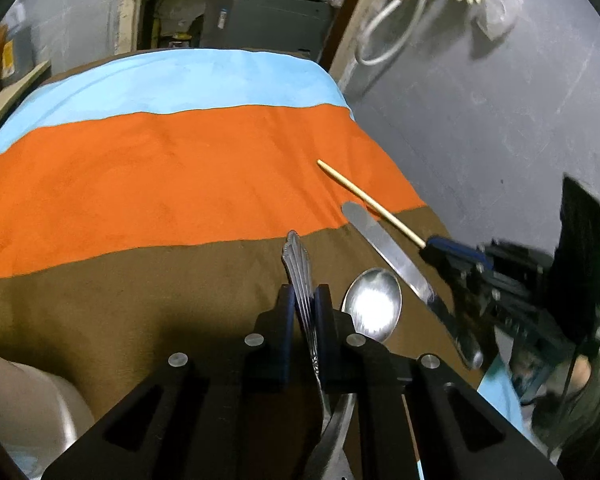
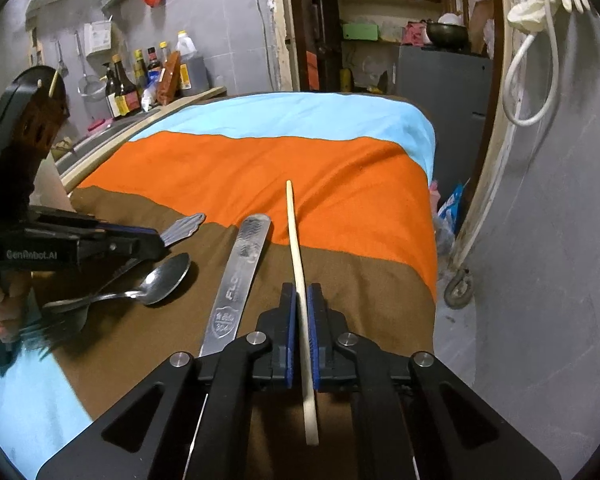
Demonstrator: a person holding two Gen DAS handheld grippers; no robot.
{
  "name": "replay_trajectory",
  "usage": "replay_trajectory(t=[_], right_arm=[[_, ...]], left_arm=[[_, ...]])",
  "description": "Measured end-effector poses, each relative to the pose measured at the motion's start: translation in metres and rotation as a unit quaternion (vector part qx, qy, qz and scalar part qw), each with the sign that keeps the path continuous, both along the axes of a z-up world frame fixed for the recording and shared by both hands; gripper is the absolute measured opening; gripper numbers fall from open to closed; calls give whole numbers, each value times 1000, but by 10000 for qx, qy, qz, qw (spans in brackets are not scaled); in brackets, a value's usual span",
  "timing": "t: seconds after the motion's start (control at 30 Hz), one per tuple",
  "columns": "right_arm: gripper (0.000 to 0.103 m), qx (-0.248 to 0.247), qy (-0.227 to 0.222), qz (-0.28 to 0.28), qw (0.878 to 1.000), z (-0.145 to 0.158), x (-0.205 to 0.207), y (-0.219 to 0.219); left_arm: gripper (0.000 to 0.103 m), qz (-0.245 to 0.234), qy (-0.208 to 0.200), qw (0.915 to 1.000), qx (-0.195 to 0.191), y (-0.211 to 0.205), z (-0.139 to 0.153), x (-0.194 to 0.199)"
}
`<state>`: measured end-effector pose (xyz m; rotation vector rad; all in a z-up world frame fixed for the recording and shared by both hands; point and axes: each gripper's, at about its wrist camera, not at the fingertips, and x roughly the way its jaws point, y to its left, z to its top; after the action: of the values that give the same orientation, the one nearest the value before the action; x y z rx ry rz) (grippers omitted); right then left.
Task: Organize utensils
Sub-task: 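Grasp a silver fork with the left tool while the right tool grasps a chopstick, then lift the fork and chopstick and carry both over the caddy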
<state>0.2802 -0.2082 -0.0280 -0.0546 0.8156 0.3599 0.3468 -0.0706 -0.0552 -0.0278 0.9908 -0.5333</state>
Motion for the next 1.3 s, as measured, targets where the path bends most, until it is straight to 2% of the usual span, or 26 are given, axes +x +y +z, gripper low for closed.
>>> replay_trajectory(t=[0.17,0.33,0.53,0.6,0.67,0.7,0.87,1.03,1.17,1.3], right_arm=[[10,-237,165,122,9995,0,22,11],[22,-431,320,352,9979,-3,45,22],[24,-534,637,534,9951,-4,73,28],[23,-702,725,577,9932,-2,78,33],[14,-811,737,615,9921,-2,78,37],[6,-806,795,583,9919,-1,78,39],[3,-421,600,389,9966,6,65,34],[3,244,-16,167,9996,27,36,22],[3,480,-571,84,9972,44,11,22],[3,743,-1116,40,9910,58,-13,27]], left_arm=[[10,-293,-9,9982,530,-13,3,-2],[14,-689,11,9929,972,-25,2,-3],[13,-931,-127,9859,1382,-37,-2,-1],[10,-859,-130,9875,1315,-36,-4,2],[9,-783,-193,9891,1229,-35,-6,2],[8,-723,-230,9904,1159,-33,-5,2],[7,-434,-498,9949,759,-19,-2,-10],[7,-153,-923,9948,397,-2,10,-29],[7,-17,-1435,9896,99,12,27,-53],[7,144,-1936,9809,-151,25,40,-78]])
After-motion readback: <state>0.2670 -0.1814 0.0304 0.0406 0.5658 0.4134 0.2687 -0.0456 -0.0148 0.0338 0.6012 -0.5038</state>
